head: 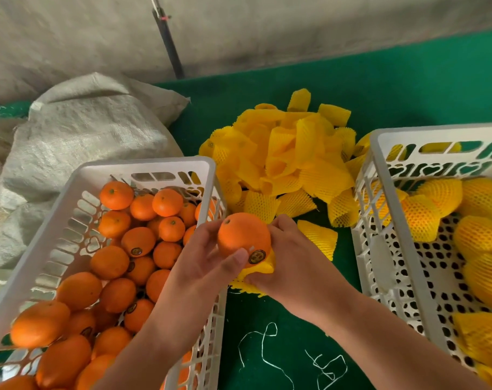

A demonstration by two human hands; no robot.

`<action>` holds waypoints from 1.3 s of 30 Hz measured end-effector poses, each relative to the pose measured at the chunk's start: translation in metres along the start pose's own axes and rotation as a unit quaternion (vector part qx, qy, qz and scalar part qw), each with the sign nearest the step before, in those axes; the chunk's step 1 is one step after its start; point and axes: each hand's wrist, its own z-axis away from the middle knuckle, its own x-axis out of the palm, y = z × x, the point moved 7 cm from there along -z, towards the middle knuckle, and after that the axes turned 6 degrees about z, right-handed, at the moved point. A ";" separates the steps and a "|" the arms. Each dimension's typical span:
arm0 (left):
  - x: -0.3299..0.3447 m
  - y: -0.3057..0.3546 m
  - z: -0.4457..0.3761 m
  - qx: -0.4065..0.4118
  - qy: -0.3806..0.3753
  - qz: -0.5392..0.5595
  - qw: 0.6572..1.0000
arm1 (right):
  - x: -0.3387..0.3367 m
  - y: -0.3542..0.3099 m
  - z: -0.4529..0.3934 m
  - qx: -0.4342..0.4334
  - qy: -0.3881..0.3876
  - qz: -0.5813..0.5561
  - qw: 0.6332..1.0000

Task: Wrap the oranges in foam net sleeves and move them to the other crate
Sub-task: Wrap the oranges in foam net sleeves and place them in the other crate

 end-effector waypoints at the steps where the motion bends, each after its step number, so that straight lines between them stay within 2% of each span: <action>1: -0.001 0.000 -0.001 0.002 -0.008 -0.009 1.000 | -0.002 0.000 0.000 0.000 0.013 -0.004 1.000; 6: -0.003 -0.007 -0.002 -0.009 -0.036 -0.105 0.994 | -0.003 -0.003 0.002 -0.009 0.022 0.004 1.000; 14: -0.011 -0.008 -0.002 0.034 0.028 -0.294 0.955 | -0.005 -0.010 0.004 -0.021 0.020 0.015 0.999; 20: -0.010 -0.006 -0.005 0.074 0.046 -0.328 0.941 | -0.009 -0.013 0.005 -0.029 0.025 0.020 0.999; 28: 0.003 -0.005 -0.005 0.137 0.032 -0.420 0.897 | -0.013 -0.014 0.007 -0.038 0.011 -0.007 0.999; 39: 0.008 -0.006 -0.005 0.149 0.039 -0.465 0.872 | -0.017 -0.020 0.010 -0.078 0.037 -0.052 0.995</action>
